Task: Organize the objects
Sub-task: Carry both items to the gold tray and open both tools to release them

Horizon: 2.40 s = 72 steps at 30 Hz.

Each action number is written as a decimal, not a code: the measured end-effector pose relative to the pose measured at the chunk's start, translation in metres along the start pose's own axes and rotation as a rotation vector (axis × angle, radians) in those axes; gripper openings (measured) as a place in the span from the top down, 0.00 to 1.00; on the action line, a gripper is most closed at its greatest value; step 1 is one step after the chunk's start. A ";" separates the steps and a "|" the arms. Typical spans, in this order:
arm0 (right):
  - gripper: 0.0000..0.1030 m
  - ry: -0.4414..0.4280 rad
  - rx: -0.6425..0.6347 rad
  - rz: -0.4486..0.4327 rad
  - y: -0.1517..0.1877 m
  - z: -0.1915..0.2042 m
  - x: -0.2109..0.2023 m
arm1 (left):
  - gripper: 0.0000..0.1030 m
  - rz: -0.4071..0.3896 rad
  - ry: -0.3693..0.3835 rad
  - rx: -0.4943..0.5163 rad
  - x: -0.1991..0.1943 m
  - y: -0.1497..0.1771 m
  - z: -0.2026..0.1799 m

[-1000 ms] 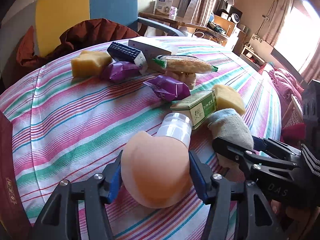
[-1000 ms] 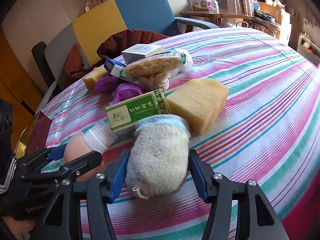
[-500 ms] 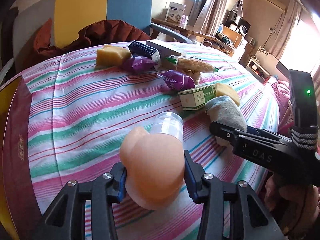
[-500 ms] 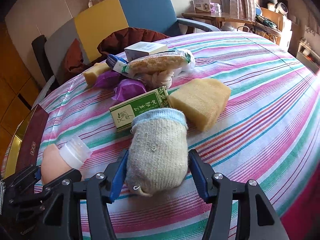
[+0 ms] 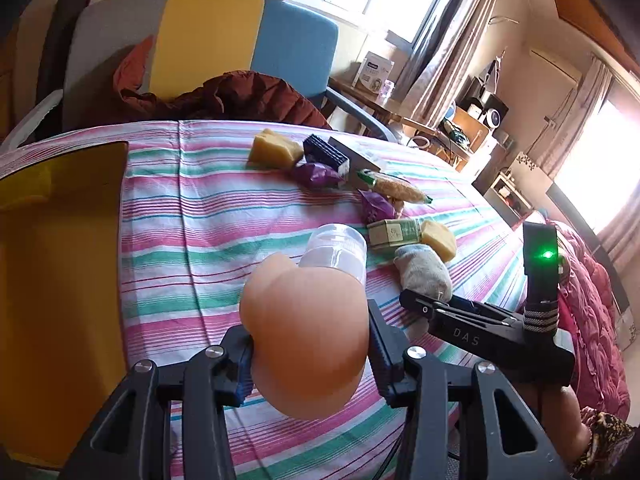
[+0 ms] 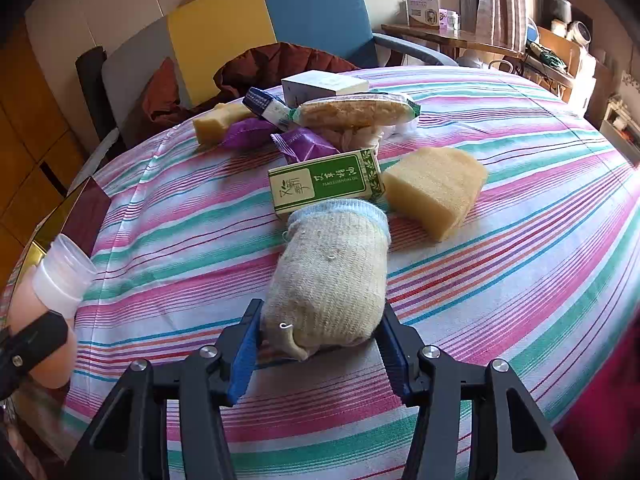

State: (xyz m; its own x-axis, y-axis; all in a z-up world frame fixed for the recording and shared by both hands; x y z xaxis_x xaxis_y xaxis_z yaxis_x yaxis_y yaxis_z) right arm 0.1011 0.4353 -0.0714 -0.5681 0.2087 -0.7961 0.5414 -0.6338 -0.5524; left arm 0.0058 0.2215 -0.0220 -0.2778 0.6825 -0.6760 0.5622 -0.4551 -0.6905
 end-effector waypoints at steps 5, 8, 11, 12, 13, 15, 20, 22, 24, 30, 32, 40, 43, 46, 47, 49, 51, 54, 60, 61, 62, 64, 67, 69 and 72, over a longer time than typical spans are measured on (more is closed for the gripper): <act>0.49 -0.048 -0.010 0.006 0.004 0.012 -0.003 | 0.55 -0.046 -0.056 -0.080 -0.030 -0.006 0.041; 0.49 -0.079 -0.053 0.008 0.010 0.029 -0.007 | 0.55 -0.056 -0.116 -0.134 -0.044 -0.009 0.075; 0.49 -0.100 -0.104 -0.005 0.011 0.049 -0.014 | 0.55 -0.041 -0.179 -0.200 -0.053 -0.012 0.112; 0.49 -0.106 -0.120 -0.010 0.011 0.055 -0.016 | 0.55 -0.028 -0.200 -0.222 -0.054 -0.011 0.126; 0.49 -0.115 -0.134 -0.013 0.011 0.062 -0.019 | 0.55 -0.017 -0.224 -0.243 -0.055 -0.010 0.139; 0.49 -0.138 -0.162 -0.018 0.009 0.075 -0.024 | 0.55 0.010 -0.275 -0.292 -0.055 -0.006 0.165; 0.49 -0.187 -0.248 -0.033 0.008 0.113 -0.037 | 0.54 0.055 -0.356 -0.384 -0.057 -0.003 0.217; 0.49 -0.212 -0.273 -0.031 0.007 0.128 -0.041 | 0.54 0.070 -0.385 -0.389 -0.056 -0.005 0.235; 0.49 -0.237 -0.297 -0.030 0.007 0.143 -0.045 | 0.54 0.093 -0.425 -0.394 -0.053 -0.007 0.251; 0.49 -0.297 -0.384 -0.019 0.012 0.185 -0.051 | 0.51 0.128 -0.481 -0.444 -0.044 -0.014 0.288; 0.49 -0.315 -0.401 -0.004 0.014 0.195 -0.050 | 0.45 0.136 -0.505 -0.451 -0.041 -0.017 0.298; 0.49 -0.358 -0.474 0.031 0.021 0.229 -0.049 | 0.40 0.114 -0.556 -0.496 -0.050 -0.022 0.316; 0.49 -0.382 -0.501 0.061 0.024 0.243 -0.045 | 0.37 0.054 -0.552 -0.504 -0.068 -0.024 0.310; 0.49 -0.410 -0.518 0.105 0.026 0.260 -0.037 | 0.37 -0.036 -0.547 -0.530 -0.094 -0.021 0.298; 0.49 -0.423 -0.519 0.121 0.027 0.267 -0.034 | 0.37 -0.068 -0.537 -0.550 -0.103 -0.017 0.294; 0.49 -0.442 -0.516 0.159 0.026 0.282 -0.026 | 0.37 -0.109 -0.527 -0.595 -0.117 -0.007 0.288; 0.49 -0.453 -0.514 0.195 0.025 0.297 -0.015 | 0.37 -0.134 -0.517 -0.657 -0.128 0.009 0.284; 0.49 -0.452 -0.518 0.245 0.024 0.321 0.004 | 0.37 -0.176 -0.504 -0.714 -0.143 0.032 0.274; 0.52 -0.443 -0.514 0.318 0.022 0.363 0.043 | 0.37 -0.201 -0.526 -0.712 -0.156 0.060 0.255; 0.53 -0.452 -0.516 0.320 0.020 0.370 0.049 | 0.37 -0.210 -0.523 -0.718 -0.157 0.063 0.254; 0.53 -0.447 -0.522 0.310 0.019 0.376 0.053 | 0.37 -0.219 -0.516 -0.718 -0.159 0.066 0.252; 0.54 -0.422 -0.546 0.288 0.017 0.388 0.060 | 0.37 -0.215 -0.519 -0.711 -0.161 0.068 0.251; 0.54 -0.419 -0.547 0.265 0.010 0.401 0.067 | 0.37 -0.224 -0.521 -0.726 -0.166 0.073 0.252; 0.52 -0.448 -0.536 0.257 0.004 0.409 0.072 | 0.37 -0.238 -0.515 -0.744 -0.168 0.075 0.253; 0.37 -0.460 -0.494 0.196 -0.011 0.412 0.069 | 0.37 -0.244 -0.516 -0.744 -0.170 0.075 0.254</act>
State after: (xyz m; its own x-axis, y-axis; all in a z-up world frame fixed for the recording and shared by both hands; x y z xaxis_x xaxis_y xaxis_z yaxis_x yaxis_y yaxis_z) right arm -0.1991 0.1500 -0.0185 -0.5770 -0.2801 -0.7672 0.8167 -0.1925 -0.5440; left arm -0.1028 -0.0741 -0.0238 -0.6645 0.2915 -0.6881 0.7472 0.2720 -0.6064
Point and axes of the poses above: each gripper's, at about its wrist camera, not at the fingertips, and x roughly the way its jaws point, z to its left, y to its underside, the point moved 2 cm from there along x, roughly the way its jaws point, and after that the axes turned 7 degrees about x, right-handed, at the moved point
